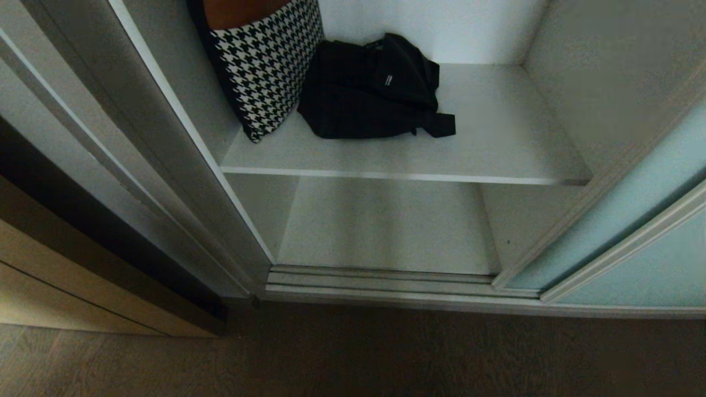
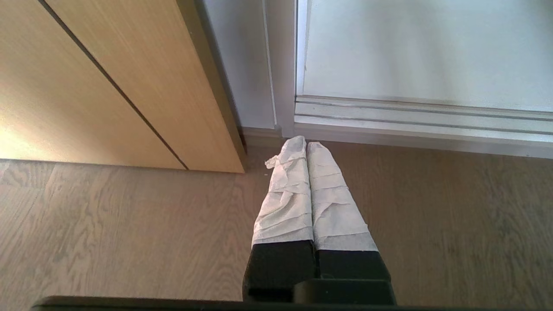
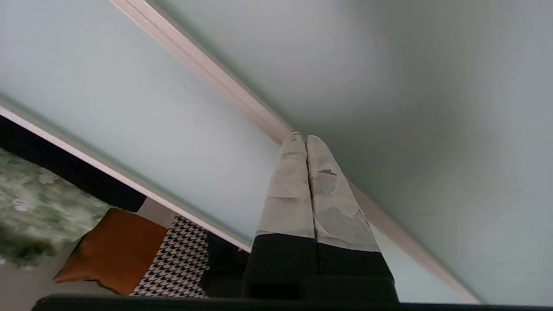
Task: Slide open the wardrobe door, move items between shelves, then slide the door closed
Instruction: Close the door
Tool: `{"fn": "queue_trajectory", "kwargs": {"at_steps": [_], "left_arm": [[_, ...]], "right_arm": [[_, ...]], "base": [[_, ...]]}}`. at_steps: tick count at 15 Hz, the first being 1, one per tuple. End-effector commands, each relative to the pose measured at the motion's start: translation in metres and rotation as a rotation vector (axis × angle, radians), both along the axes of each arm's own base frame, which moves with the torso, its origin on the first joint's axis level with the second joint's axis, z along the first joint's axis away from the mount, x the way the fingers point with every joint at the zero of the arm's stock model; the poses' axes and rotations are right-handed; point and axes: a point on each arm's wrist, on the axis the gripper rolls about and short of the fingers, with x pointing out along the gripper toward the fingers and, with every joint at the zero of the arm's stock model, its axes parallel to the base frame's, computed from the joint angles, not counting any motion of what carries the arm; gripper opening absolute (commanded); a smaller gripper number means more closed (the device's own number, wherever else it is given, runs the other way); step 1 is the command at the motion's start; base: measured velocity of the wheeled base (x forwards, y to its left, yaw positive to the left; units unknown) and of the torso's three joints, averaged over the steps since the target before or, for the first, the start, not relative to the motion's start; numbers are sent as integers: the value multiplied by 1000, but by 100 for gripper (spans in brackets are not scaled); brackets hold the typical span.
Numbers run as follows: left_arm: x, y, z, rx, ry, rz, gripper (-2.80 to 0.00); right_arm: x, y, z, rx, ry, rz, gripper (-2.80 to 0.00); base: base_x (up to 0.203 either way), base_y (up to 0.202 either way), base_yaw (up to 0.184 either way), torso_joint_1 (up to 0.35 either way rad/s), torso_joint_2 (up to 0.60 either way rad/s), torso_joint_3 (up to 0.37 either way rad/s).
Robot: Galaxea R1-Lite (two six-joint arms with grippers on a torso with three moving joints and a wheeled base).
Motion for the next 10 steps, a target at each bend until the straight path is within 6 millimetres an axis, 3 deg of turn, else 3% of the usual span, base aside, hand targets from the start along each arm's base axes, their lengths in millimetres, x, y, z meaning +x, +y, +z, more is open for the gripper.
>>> {"fn": "queue_trajectory", "kwargs": {"at_steps": [1, 10], "left_arm": [[0, 0, 0, 0, 1, 0, -280], [0, 0, 0, 0, 1, 0, -280]], "right_arm": [[-1, -5, -1, 0, 1, -9, -280], [-1, -13, -6, 16, 10, -20, -280]], "base": [[0, 0, 0, 0, 0, 0], [0, 0, 0, 0, 0, 0]]}}
